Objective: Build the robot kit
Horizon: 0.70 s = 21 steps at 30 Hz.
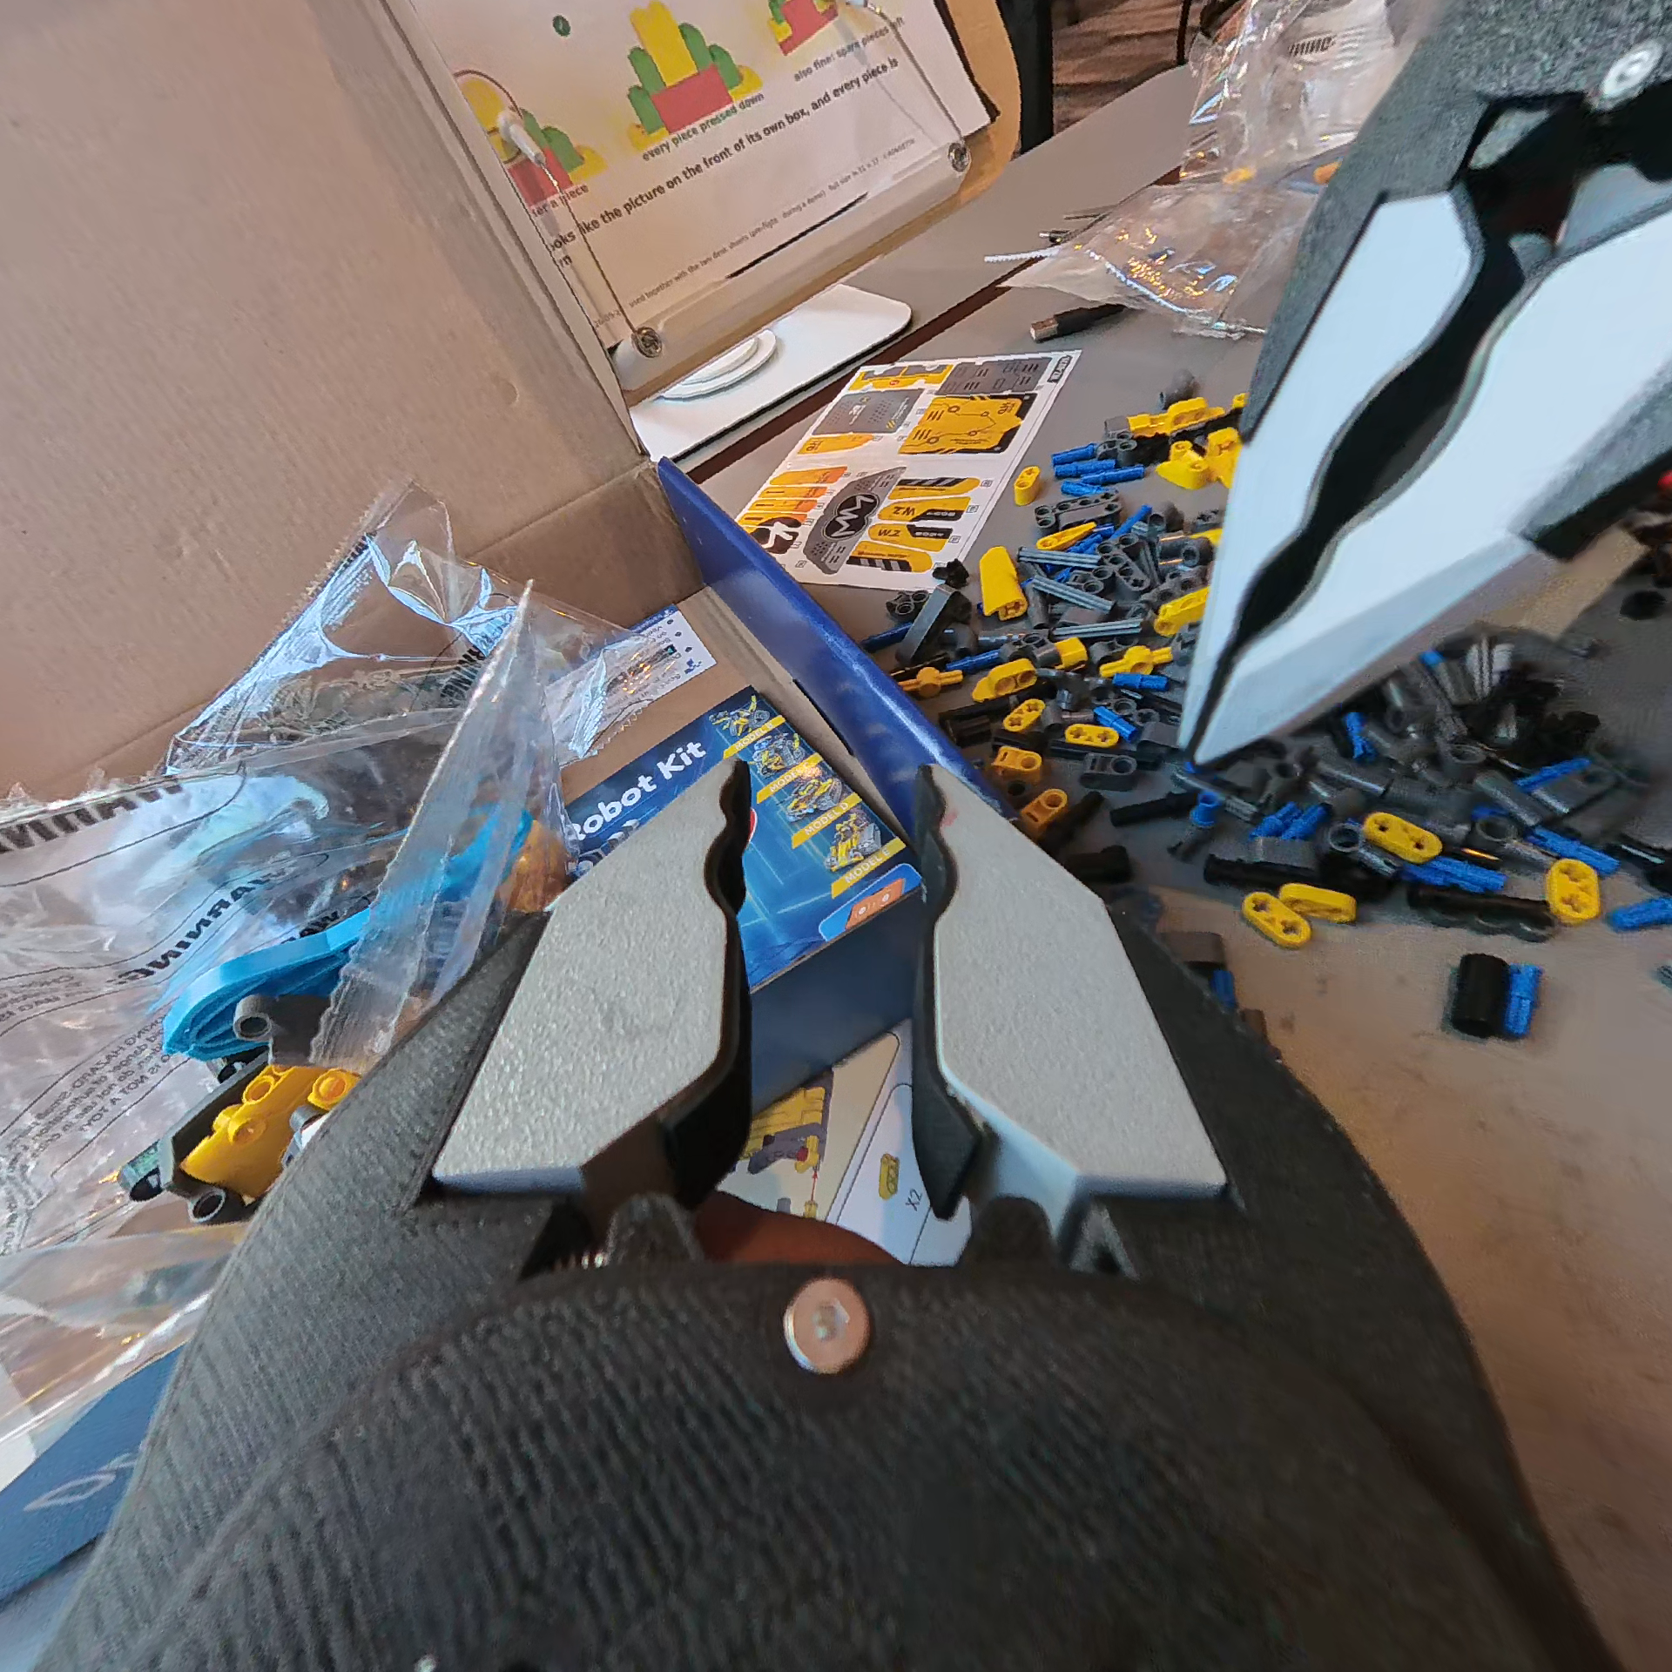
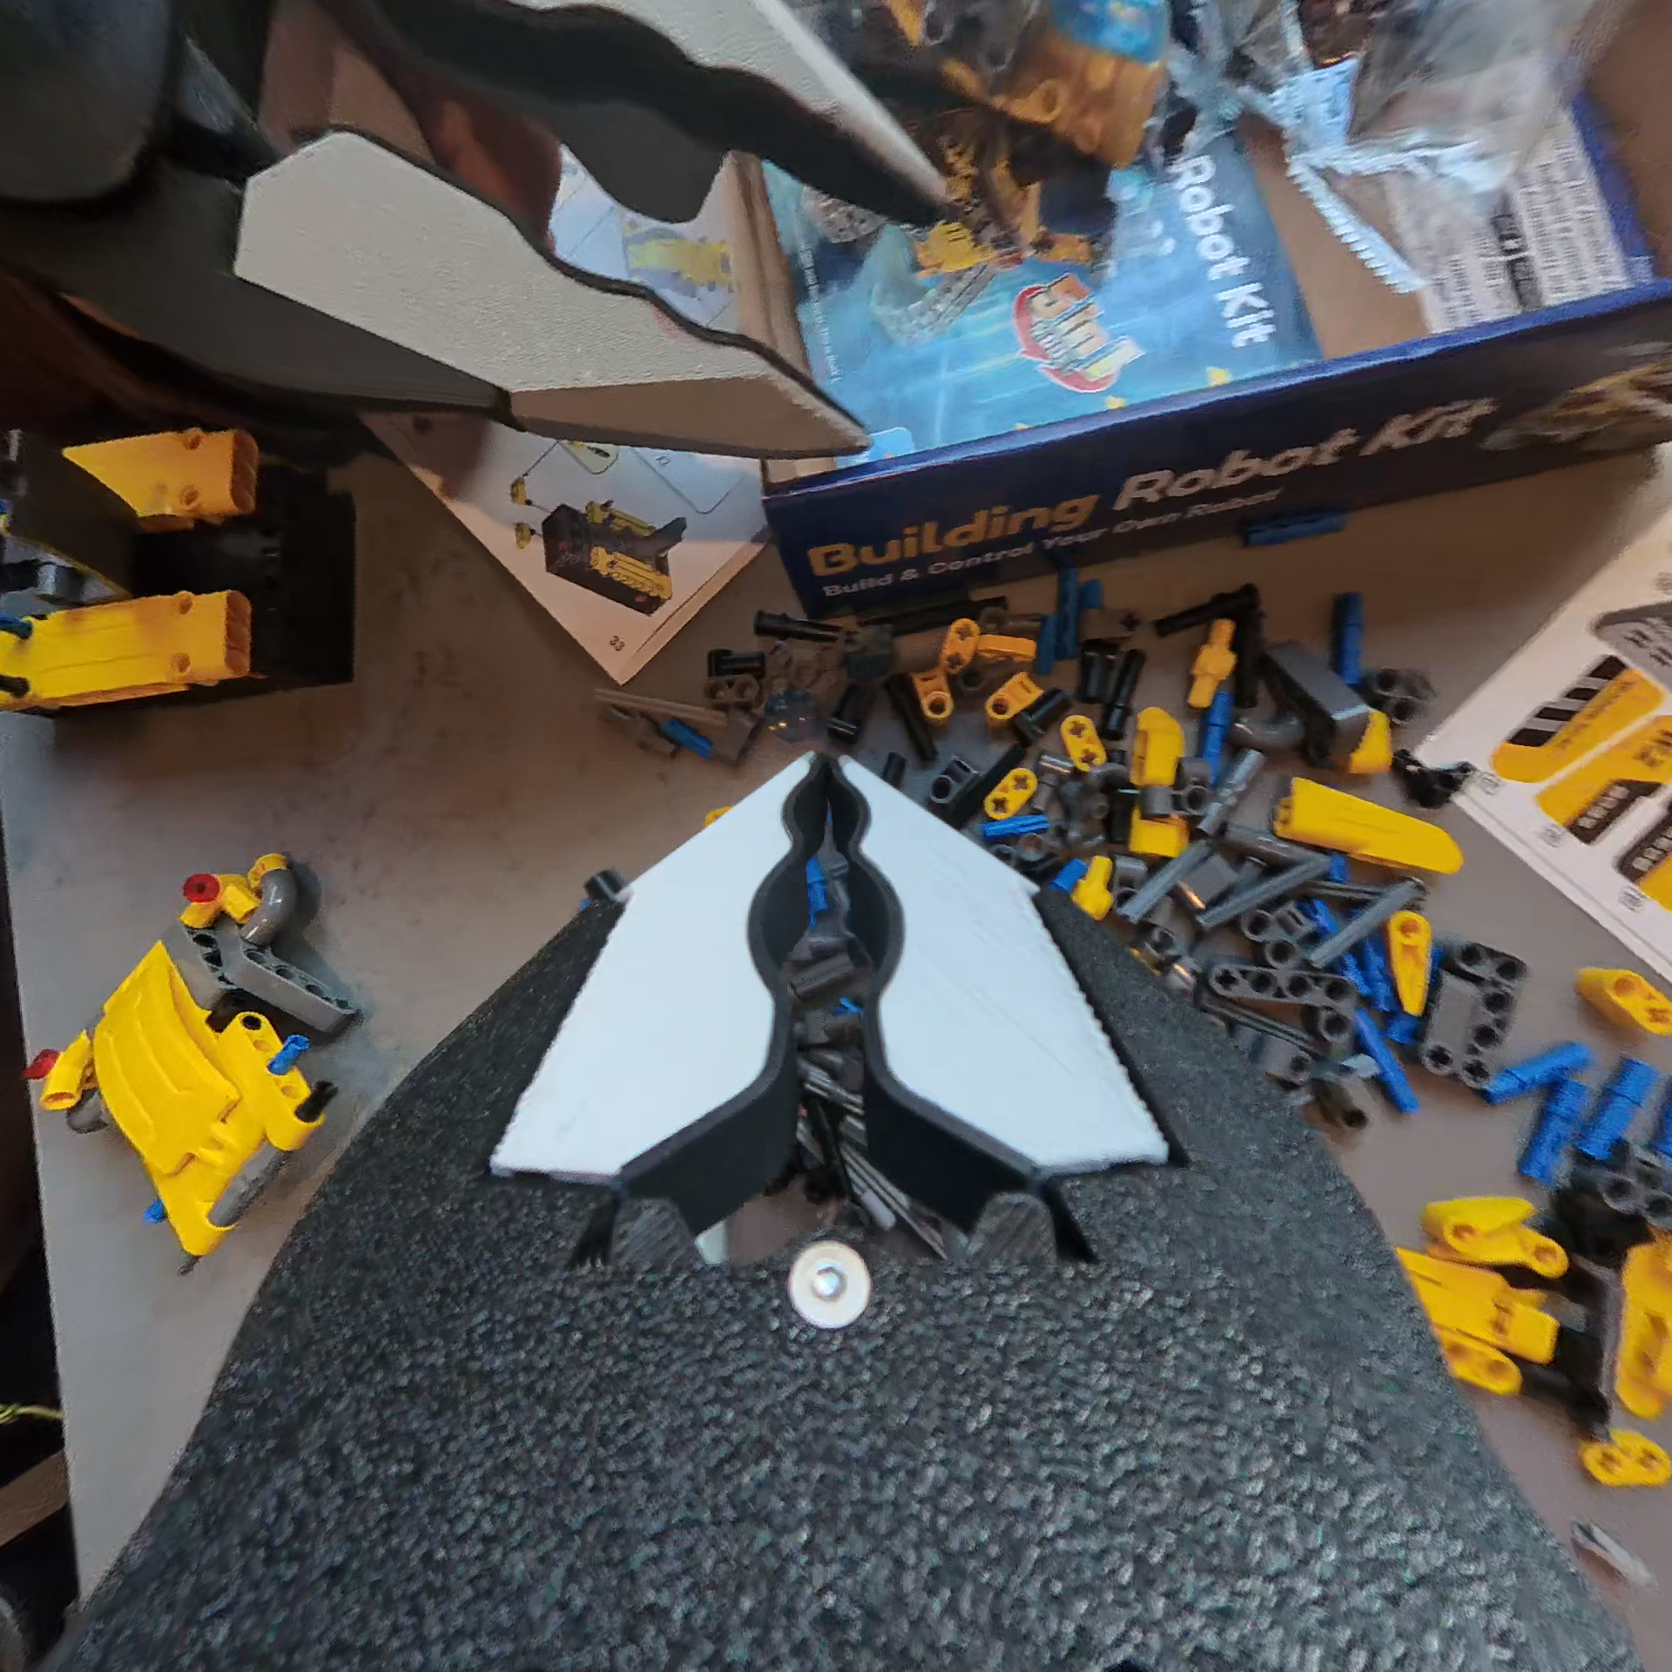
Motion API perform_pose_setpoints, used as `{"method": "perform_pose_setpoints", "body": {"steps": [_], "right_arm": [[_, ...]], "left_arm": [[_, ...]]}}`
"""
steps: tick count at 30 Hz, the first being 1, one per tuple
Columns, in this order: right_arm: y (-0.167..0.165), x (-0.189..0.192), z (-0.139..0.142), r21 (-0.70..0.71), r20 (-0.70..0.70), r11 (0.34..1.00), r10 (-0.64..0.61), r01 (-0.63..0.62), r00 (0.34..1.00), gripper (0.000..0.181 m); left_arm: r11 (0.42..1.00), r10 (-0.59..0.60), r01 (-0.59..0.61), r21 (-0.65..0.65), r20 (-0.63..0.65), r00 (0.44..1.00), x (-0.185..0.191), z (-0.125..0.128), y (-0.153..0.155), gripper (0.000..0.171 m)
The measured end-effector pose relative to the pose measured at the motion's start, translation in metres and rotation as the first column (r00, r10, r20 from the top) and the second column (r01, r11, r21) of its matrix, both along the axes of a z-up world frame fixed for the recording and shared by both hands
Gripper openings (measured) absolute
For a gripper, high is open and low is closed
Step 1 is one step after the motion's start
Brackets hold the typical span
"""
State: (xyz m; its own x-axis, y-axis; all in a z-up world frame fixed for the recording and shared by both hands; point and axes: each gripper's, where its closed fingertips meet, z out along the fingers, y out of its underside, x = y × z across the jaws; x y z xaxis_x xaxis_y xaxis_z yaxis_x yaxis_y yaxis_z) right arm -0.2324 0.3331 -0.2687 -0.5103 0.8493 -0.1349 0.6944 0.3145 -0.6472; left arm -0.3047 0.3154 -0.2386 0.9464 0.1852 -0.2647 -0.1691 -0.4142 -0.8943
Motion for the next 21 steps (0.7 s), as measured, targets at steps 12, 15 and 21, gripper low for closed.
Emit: {"method": "perform_pose_setpoints", "body": {"steps": [12,15,21], "right_arm": [[-0.016,0.041,-0.028,-0.055,0.207,0.984,0.176,-0.168,0.962,0.000],[-0.016,0.037,-0.032,-0.023,0.206,0.986,0.165,-0.164,0.965,0.000],[-0.010,0.027,-0.019,-0.053,0.142,0.992,0.118,-0.111,0.983,0.000]], "left_arm": [[1.000,-0.004,0.004,-0.002,-0.001,1.000,0.002,-0.001,0.000,0.034],[1.000,-0.004,0.004,-0.006,-0.002,1.000,0.002,-0.002,0.001,0.034],[1.000,-0.001,0.001,-0.002,0.001,1.000,0.001,-0.001,0.000,0.034]]}}
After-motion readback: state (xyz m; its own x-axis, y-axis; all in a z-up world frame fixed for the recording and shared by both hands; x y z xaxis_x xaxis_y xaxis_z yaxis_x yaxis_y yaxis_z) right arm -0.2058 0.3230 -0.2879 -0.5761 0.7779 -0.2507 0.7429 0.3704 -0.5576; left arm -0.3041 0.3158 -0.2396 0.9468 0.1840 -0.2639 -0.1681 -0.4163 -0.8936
